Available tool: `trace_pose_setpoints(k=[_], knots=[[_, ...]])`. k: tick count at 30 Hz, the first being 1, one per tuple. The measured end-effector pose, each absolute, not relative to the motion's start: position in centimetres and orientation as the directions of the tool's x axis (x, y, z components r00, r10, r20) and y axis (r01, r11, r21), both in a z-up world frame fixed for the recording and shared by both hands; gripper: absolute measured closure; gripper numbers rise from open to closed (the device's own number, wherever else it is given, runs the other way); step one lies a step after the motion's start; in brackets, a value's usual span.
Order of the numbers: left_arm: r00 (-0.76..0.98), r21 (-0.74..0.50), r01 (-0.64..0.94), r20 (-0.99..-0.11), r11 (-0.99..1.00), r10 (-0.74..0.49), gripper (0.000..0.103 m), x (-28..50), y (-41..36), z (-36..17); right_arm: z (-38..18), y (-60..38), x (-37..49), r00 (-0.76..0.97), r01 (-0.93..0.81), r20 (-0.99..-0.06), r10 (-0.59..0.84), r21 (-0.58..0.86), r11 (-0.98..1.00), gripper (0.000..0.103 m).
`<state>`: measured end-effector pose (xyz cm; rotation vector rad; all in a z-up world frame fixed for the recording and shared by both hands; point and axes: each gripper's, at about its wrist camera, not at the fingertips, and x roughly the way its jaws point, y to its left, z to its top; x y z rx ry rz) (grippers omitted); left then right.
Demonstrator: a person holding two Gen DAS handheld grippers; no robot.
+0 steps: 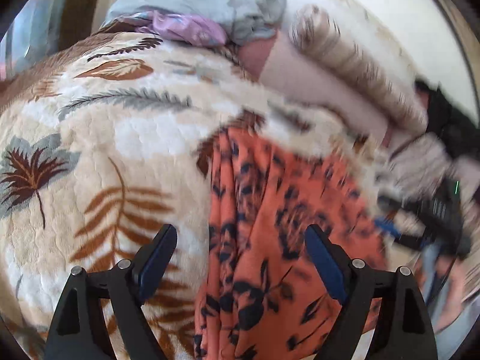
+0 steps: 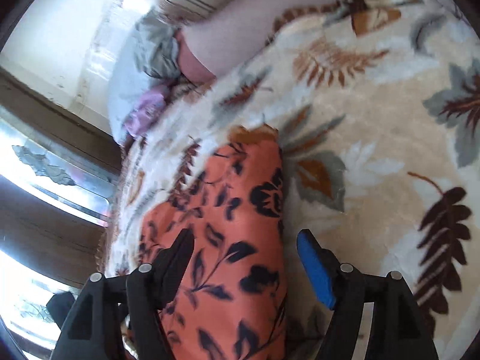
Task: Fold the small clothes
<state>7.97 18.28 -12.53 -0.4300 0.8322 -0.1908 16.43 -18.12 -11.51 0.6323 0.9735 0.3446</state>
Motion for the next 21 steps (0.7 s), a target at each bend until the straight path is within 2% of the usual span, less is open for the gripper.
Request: trace_pose_setpoints(k=[2, 5, 8, 9, 10, 11, 13, 17, 18, 21], knots=[[0.63, -0.506, -0.027, -0.678, 0.862, -0.379, 0.015, 10.1, 19.5, -12.4, -10.5, -17.7, 14.8, 0.523, -0.056, -0.615, 0.59, 0.665, 0.744, 0.028], [0.545, -0.537, -0.051, -0.722, 0.842, -0.427, 0.015, 14.3, 19.9, -13.8, -9.6, -16.0, 12.4, 0.482, -0.162, -0.589, 0.649, 0.668, 0.726, 0.028], [0.482, -0.627, -0.085, -0.706, 0.775, -0.519, 0.018, 18.0, 19.8, -15.4, -10.4, -13.7, 11.1, 0.435, -0.209, -0.613, 0.659, 0.644, 0.736, 0.028], [0.46, -0.607, -0.076, -0.725, 0.791, -0.512, 0.042, 19.0, 19.5, -16.1, -11.2, -13.4, 10.7, 0.413, -0.215, -0.627, 0.661, 0.638, 0.74, 0.028], [0.424, -0.534, -0.074, -0.781, 0.842, -0.458, 0.078, 19.9, 19.0, -17.1, -12.0, -13.1, 10.5, 0.405, -0.212, -0.631, 0.661, 0.639, 0.739, 0.028], [0.388, -0.535, -0.093, -0.796, 0.839, -0.465, 0.076, 20.6, 19.0, -18.5, -12.6, -13.1, 10.5, 0.407, -0.205, -0.63, 0.661, 0.642, 0.739, 0.029], [0.399, -0.59, -0.12, -0.765, 0.798, -0.505, 0.075, 20.5, 20.0, -18.7, -12.9, -13.3, 10.7, 0.406, -0.205, -0.619, 0.672, 0.655, 0.727, 0.029], [0.464, -0.497, -0.083, -0.786, 0.864, -0.408, 0.067, 18.2, 19.1, -15.9, -12.8, -13.4, 11.0, 0.395, -0.197, -0.623, 0.675, 0.66, 0.725, 0.029], [0.48, -0.5, -0.075, -0.776, 0.863, -0.408, 0.062, 17.2, 19.0, -14.9, -12.8, -13.3, 11.1, 0.397, -0.201, -0.623, 0.674, 0.657, 0.726, 0.029], [0.521, -0.54, -0.003, -0.719, 0.842, -0.46, 0.035, 13.4, 18.7, -12.1, -12.4, -13.8, 10.6, 0.405, -0.188, -0.616, 0.676, 0.667, 0.721, 0.029]])
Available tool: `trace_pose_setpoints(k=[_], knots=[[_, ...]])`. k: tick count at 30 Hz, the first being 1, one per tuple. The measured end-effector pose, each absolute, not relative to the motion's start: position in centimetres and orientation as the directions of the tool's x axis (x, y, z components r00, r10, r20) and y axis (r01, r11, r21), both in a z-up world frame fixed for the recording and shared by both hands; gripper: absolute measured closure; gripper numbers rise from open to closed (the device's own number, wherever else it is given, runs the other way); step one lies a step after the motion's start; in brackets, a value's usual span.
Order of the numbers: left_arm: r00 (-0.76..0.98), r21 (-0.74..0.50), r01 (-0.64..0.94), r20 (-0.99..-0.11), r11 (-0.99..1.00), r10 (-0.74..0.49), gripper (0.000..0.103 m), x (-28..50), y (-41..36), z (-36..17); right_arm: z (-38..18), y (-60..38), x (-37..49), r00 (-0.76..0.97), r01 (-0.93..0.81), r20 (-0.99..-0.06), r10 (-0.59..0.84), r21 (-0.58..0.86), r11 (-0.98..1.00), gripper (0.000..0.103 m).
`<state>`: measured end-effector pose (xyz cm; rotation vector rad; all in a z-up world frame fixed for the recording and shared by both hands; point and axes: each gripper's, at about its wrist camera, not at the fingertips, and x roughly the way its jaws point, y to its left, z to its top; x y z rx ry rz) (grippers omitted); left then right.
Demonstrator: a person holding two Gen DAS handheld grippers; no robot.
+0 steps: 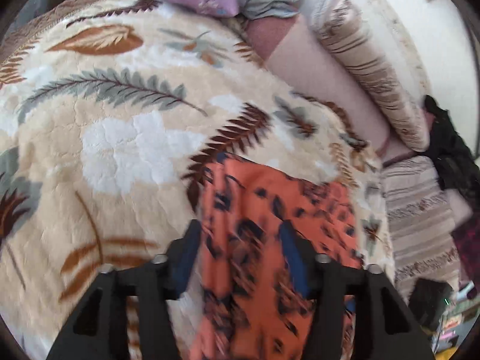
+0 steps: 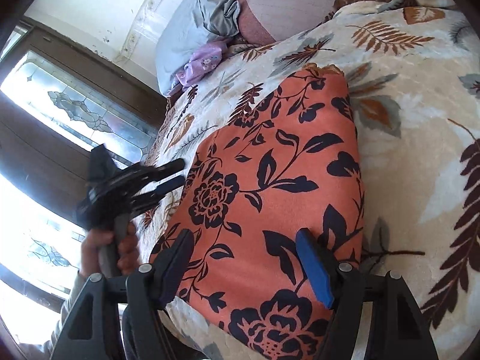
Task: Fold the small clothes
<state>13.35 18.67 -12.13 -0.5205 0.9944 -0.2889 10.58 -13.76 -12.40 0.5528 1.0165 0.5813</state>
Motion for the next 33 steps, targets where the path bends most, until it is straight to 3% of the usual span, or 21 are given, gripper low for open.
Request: trace_pose_setpoints(k=[2, 4, 5, 6, 9, 11, 12, 15, 16, 17, 19, 21, 23, 27, 28, 33], knots=[[0.546, -0.542, 0.057, -0.686, 0.838, -0.481, 0.026, 10.3, 18.2, -11.0, -12.0, -14.3, 9.9, 0.417, -0.181, -0.605, 0.678, 0.676, 0.714, 0.027], [0.538, -0.521, 0.065, -0.7, 0.851, -0.469, 0.027, 8.0, 17.8, -11.5, -11.5, -14.8, 9.2, 0.429, -0.173, -0.596, 0.679, 0.683, 0.709, 0.026], [0.502, -0.499, 0.047, -0.737, 0.865, -0.452, 0.035, 7.6, 17.6, -12.7, -11.3, -15.2, 8.7, 0.434, -0.17, -0.588, 0.682, 0.69, 0.703, 0.025], [0.446, -0.458, 0.012, -0.793, 0.889, -0.415, 0.09, 7.2, 17.5, -14.6, -11.2, -15.5, 8.3, 0.438, -0.167, -0.582, 0.685, 0.696, 0.699, 0.025], [0.477, -0.575, -0.083, -0.74, 0.814, -0.474, 0.084, 5.9, 19.6, -17.1, -11.4, -16.1, 7.2, 0.434, -0.149, -0.582, 0.688, 0.707, 0.691, 0.025], [0.492, -0.566, -0.073, -0.737, 0.821, -0.464, 0.081, 5.6, 19.4, -15.8, -11.0, -17.0, 6.3, 0.441, -0.141, -0.583, 0.682, 0.706, 0.694, 0.025], [0.492, -0.537, -0.06, -0.75, 0.842, -0.443, 0.073, 5.4, 19.0, -15.1, -10.8, -17.5, 6.0, 0.449, -0.142, -0.576, 0.683, 0.709, 0.691, 0.024], [0.509, -0.513, -0.03, -0.747, 0.858, -0.428, 0.035, 4.5, 18.5, -13.4, -10.6, -19.6, 5.0, 0.49, -0.107, -0.564, 0.665, 0.718, 0.688, 0.017], [0.532, -0.519, -0.018, -0.729, 0.855, -0.431, 0.031, 3.8, 18.6, -13.0, -10.8, -20.3, 4.6, 0.5, -0.086, -0.561, 0.66, 0.726, 0.682, 0.017], [0.538, -0.49, -0.014, -0.738, 0.872, -0.406, 0.031, 3.3, 18.5, -13.1, -11.1, -21.0, 4.3, 0.506, -0.064, -0.556, 0.659, 0.738, 0.672, 0.017], [0.428, -0.401, -0.074, -0.839, 0.913, -0.334, 0.078, 3.2, 18.4, -16.2, -11.9, -21.8, 3.9, 0.503, -0.032, -0.559, 0.66, 0.75, 0.66, 0.017], [0.456, -0.502, -0.12, -0.794, 0.857, -0.401, 0.076, 2.6, 19.5, -17.1, -12.4, -22.0, 3.6, 0.488, -0.021, -0.57, 0.661, 0.75, 0.662, 0.017], [0.48, -0.475, -0.089, -0.791, 0.875, -0.38, 0.075, 2.2, 18.9, -15.5, -12.5, -22.1, 3.4, 0.479, -0.024, -0.573, 0.665, 0.749, 0.662, 0.017], [0.538, -0.46, 0.002, -0.748, 0.888, -0.389, 0.027, 2.6, 17.9, -11.8, -12.3, -23.3, 4.0, 0.5, -0.005, -0.568, 0.654, 0.753, 0.658, 0.017], [0.563, -0.468, 0.004, -0.729, 0.884, -0.389, 0.021, 3.1, 18.3, -11.2, -12.3, -23.6, 4.4, 0.503, 0.01, -0.566, 0.653, 0.759, 0.651, 0.016], [0.559, -0.499, -0.028, -0.726, 0.866, -0.401, 0.018, 8.9, 18.6, -10.9, -13.1, -23.6, 8.1, 0.454, 0.047, -0.558, 0.695, 0.794, 0.607, 0.014]])
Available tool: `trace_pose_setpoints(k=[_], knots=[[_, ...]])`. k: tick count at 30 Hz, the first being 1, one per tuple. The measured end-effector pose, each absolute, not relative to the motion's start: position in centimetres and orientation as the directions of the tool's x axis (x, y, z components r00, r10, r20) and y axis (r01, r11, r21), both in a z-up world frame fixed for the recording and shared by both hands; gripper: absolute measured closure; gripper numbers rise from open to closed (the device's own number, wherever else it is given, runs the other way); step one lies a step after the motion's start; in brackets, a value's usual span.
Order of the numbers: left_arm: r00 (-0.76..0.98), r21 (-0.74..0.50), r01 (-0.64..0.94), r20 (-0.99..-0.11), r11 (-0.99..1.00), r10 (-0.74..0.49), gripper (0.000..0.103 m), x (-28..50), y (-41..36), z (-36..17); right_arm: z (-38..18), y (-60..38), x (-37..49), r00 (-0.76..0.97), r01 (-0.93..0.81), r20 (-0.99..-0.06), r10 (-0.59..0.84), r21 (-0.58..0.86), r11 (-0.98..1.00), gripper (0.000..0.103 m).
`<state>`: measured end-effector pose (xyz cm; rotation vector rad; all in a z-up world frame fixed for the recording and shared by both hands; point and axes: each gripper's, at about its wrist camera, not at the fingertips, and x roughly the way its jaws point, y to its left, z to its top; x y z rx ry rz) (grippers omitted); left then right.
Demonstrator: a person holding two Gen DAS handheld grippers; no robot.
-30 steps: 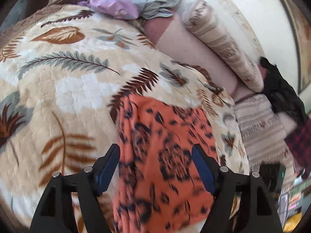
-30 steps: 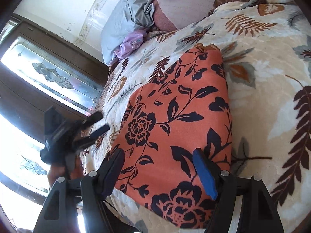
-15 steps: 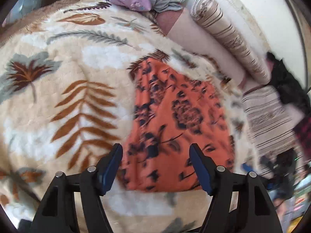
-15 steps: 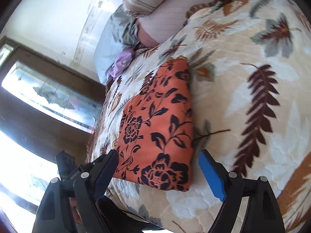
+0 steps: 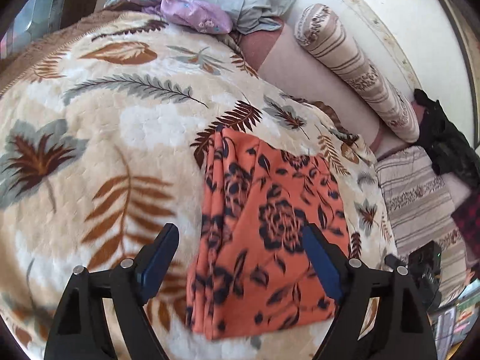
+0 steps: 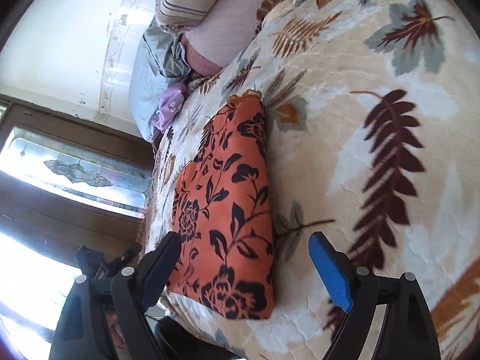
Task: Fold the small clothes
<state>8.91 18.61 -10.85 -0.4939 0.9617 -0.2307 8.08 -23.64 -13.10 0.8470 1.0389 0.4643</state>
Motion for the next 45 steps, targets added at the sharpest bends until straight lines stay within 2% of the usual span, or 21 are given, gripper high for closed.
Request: trace_pose_setpoints(k=[4, 7, 8, 11, 13, 26, 29, 31, 35, 40, 42, 43, 44, 45], knots=[[0.514, -0.512, -0.029, -0.744, 0.859, -0.427, 0.018, 11.9, 18.3, -13.1, -13.0, -22.5, 11.0, 0.43, 0.043, -0.533, 0.729, 0.818, 0.573, 0.014], [0.399, -0.473, -0.064, -0.819, 0.879, -0.412, 0.018, 12.6, 17.8, -16.9, -14.0, -21.0, 12.9, 0.406, 0.046, -0.543, 0.735, 0.816, 0.577, 0.014], [0.416, -0.456, -0.049, -0.818, 0.889, -0.397, 0.018, 12.4, 17.6, -17.3, -15.0, -20.1, 13.6, 0.367, 0.059, -0.561, 0.743, 0.811, 0.583, 0.014], [0.449, -0.392, -0.003, -0.822, 0.92, -0.349, 0.018, 11.8, 16.5, -16.9, -17.3, -17.6, 14.3, 0.294, 0.054, -0.626, 0.723, 0.766, 0.641, 0.013], [0.45, -0.372, 0.006, -0.828, 0.928, -0.335, 0.018, 11.6, 16.2, -16.9, -16.7, -16.9, 14.0, 0.314, 0.009, -0.632, 0.709, 0.749, 0.663, 0.013], [0.465, -0.338, 0.023, -0.83, 0.941, -0.309, 0.017, 11.4, 15.7, -17.0, -16.1, -16.4, 14.0, 0.306, 0.03, -0.667, 0.68, 0.72, 0.693, 0.013], [0.447, -0.342, 0.013, -0.839, 0.94, -0.312, 0.017, 11.2, 15.5, -16.4, -14.1, -16.2, 13.5, 0.362, -0.019, -0.645, 0.673, 0.717, 0.697, 0.014], [0.461, -0.349, 0.036, -0.826, 0.936, -0.325, 0.017, 10.9, 15.3, -15.7, -13.3, -16.0, 13.3, 0.379, -0.039, -0.662, 0.647, 0.687, 0.726, 0.014], [0.452, -0.33, 0.063, -0.832, 0.942, -0.322, 0.015, 11.2, 15.0, -17.7, -15.7, -15.6, 14.1, 0.324, 0.009, -0.7, 0.637, 0.675, 0.737, 0.014], [0.447, -0.342, 0.028, -0.836, 0.939, -0.318, 0.017, 10.6, 15.6, -16.0, -15.2, -15.5, 13.5, 0.336, -0.018, -0.701, 0.63, 0.664, 0.748, 0.014], [0.489, -0.354, 0.054, -0.806, 0.934, -0.334, 0.017, 9.0, 15.9, -14.4, -14.6, -15.9, 12.9, 0.357, -0.021, -0.69, 0.63, 0.668, 0.744, 0.014], [0.489, -0.322, 0.073, -0.813, 0.944, -0.315, 0.018, 8.1, 15.8, -14.2, -14.1, -16.3, 12.5, 0.373, -0.027, -0.679, 0.633, 0.674, 0.738, 0.014], [0.463, -0.273, 0.065, -0.844, 0.96, -0.271, 0.026, 7.5, 15.9, -14.9, -14.0, -16.7, 12.2, 0.38, -0.03, -0.67, 0.637, 0.68, 0.733, 0.014], [0.411, -0.271, 0.047, -0.872, 0.961, -0.266, 0.044, 7.2, 16.1, -16.4, -13.9, -16.9, 12.0, 0.384, -0.03, -0.665, 0.641, 0.685, 0.728, 0.014]])
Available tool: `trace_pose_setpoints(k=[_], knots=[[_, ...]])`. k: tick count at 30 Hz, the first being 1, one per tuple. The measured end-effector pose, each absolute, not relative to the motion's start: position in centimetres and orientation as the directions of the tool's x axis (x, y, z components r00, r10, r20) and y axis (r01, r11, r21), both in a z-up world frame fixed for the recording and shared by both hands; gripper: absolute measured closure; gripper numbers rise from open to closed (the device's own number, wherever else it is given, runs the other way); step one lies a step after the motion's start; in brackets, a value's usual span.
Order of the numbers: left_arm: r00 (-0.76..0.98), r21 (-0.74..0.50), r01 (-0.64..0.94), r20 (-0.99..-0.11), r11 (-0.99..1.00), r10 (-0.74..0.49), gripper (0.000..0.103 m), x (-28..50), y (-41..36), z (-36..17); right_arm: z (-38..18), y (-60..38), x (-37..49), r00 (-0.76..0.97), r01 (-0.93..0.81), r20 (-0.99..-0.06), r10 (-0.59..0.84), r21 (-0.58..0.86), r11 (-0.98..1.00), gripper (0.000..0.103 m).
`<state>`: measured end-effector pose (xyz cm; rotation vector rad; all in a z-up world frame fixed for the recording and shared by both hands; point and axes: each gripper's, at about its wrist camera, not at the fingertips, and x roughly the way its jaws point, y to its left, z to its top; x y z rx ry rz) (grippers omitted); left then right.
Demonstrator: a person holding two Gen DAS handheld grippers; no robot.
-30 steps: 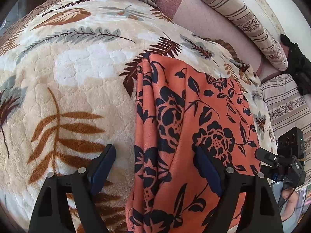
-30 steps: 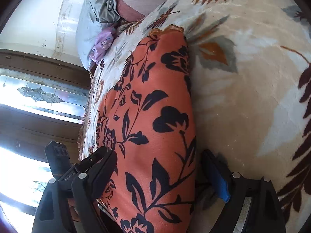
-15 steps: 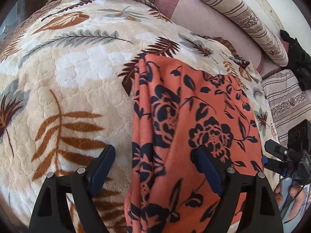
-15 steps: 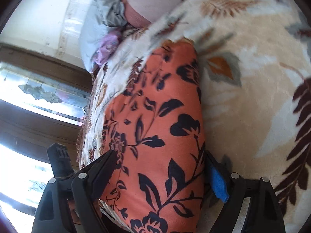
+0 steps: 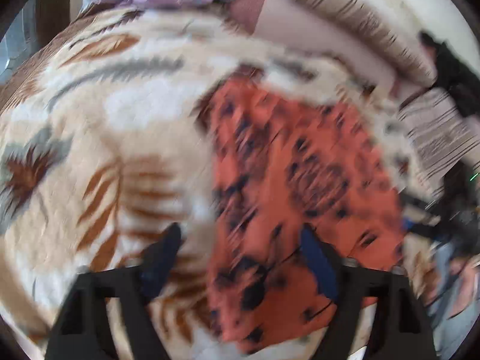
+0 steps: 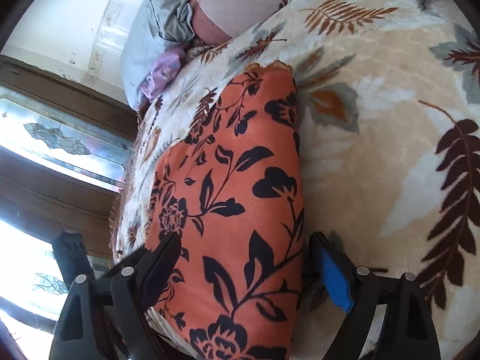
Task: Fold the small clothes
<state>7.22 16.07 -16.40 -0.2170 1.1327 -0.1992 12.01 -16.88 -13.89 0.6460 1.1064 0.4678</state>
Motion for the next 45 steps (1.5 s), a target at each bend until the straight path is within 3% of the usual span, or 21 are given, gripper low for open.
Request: trace_pose_setpoints(k=[5, 6, 9, 14, 16, 17, 18, 19, 22, 24, 26, 27, 31, 33, 34, 35, 37, 39, 41, 42, 45], knots=[[0.446, -0.375, 0.044, -0.822, 0.926, -0.354, 0.06, 6.4, 16.6, -14.5, -14.8, -17.2, 11.6, 0.358, -0.007, -0.679, 0.642, 0.685, 0.729, 0.014], [0.452, -0.357, 0.07, -0.821, 0.931, -0.349, 0.056, 6.4, 16.2, -13.8, -14.7, -17.4, 11.6, 0.363, -0.009, -0.673, 0.644, 0.689, 0.725, 0.014], [0.516, -0.354, 0.108, -0.779, 0.929, -0.357, 0.024, 7.0, 15.8, -11.7, -14.3, -18.3, 12.0, 0.388, 0.008, -0.661, 0.642, 0.699, 0.715, 0.014], [0.482, -0.289, 0.096, -0.824, 0.952, -0.299, 0.023, 8.7, 14.6, -13.0, -14.2, -19.6, 16.1, 0.421, 0.052, -0.614, 0.667, 0.751, 0.659, 0.014], [0.399, -0.242, 0.101, -0.879, 0.965, -0.262, 0.031, 8.6, 13.8, -16.1, -15.5, -19.5, 18.9, 0.402, 0.091, -0.601, 0.691, 0.777, 0.622, 0.014], [0.419, -0.276, 0.084, -0.862, 0.958, -0.285, 0.03, 8.2, 14.3, -16.5, -16.7, -19.3, 20.6, 0.37, 0.123, -0.6, 0.709, 0.789, 0.603, 0.021], [0.438, -0.304, 0.071, -0.846, 0.95, -0.303, 0.029, 7.9, 14.7, -16.7, -17.4, -19.0, 21.8, 0.343, 0.131, -0.599, 0.724, 0.794, 0.594, 0.041], [0.447, -0.307, 0.065, -0.842, 0.95, -0.303, 0.029, 7.7, 14.9, -16.6, -17.5, -18.5, 22.7, 0.33, 0.124, -0.621, 0.711, 0.775, 0.619, 0.073], [0.46, -0.282, 0.069, -0.842, 0.957, -0.282, 0.029, 7.4, 14.7, -16.6, -15.0, -17.0, 22.2, 0.394, 0.019, -0.656, 0.644, 0.706, 0.707, 0.073], [0.46, -0.286, 0.068, -0.841, 0.956, -0.284, 0.028, 7.4, 14.7, -16.7, -16.1, -17.0, 21.7, 0.379, 0.056, -0.714, 0.589, 0.653, 0.756, 0.058], [0.464, -0.293, 0.061, -0.838, 0.954, -0.287, 0.028, 7.2, 14.9, -16.2, -16.9, -18.3, 20.4, 0.388, 0.093, -0.635, 0.668, 0.748, 0.658, 0.027], [0.467, -0.292, 0.05, -0.839, 0.955, -0.281, 0.028, 7.0, 15.1, -15.7, -16.5, -18.6, 19.6, 0.394, 0.089, -0.621, 0.677, 0.759, 0.645, 0.023], [0.541, -0.345, 0.012, -0.787, 0.939, -0.296, 0.027, 5.9, 16.1, -13.5, -14.7, -19.3, 15.1, 0.408, 0.025, -0.571, 0.712, 0.787, 0.617, 0.021], [0.535, -0.344, 0.012, -0.791, 0.939, -0.297, 0.026, 5.8, 16.4, -14.1, -14.9, -18.0, 13.3, 0.349, -0.026, -0.612, 0.71, 0.751, 0.66, 0.023], [0.46, -0.333, 0.004, -0.837, 0.943, -0.297, 0.046, 6.6, 16.1, -15.7, -15.5, -16.8, 12.8, 0.302, -0.064, -0.656, 0.692, 0.71, 0.701, 0.047], [0.405, -0.367, -0.008, -0.852, 0.93, -0.333, 0.047, 7.0, 16.1, -17.5, -16.3, -15.6, 12.4, 0.257, -0.09, -0.709, 0.657, 0.659, 0.747, 0.059], [0.436, -0.381, -0.009, -0.834, 0.925, -0.339, 0.051, 6.4, 16.5, -16.5, -16.4, -15.8, 12.2, 0.28, -0.058, -0.695, 0.662, 0.676, 0.734, 0.059], [0.486, -0.378, -0.019, -0.813, 0.926, -0.322, 0.051, 5.6, 16.7, -14.9, -15.4, -16.1, 11.8, 0.321, -0.041, -0.692, 0.646, 0.671, 0.74, 0.053], [0.514, -0.382, -0.009, -0.795, 0.924, -0.323, 0.037, 5.0, 16.7, -13.5, -14.6, -16.1, 11.4, 0.336, -0.048, -0.676, 0.656, 0.683, 0.729, 0.023], [0.515, -0.4, 0.004, -0.785, 0.916, -0.345, 0.027, 5.0, 16.7, -13.1, -14.4, -16.2, 11.3, 0.335, -0.05, -0.663, 0.669, 0.697, 0.715, 0.022], [0.539, -0.372, 0.025, -0.777, 0.928, -0.326, 0.022, 6.3, 16.3, -12.5, -13.7, -16.2, 11.6, 0.349, -0.06, -0.649, 0.676, 0.704, 0.708, 0.022]])
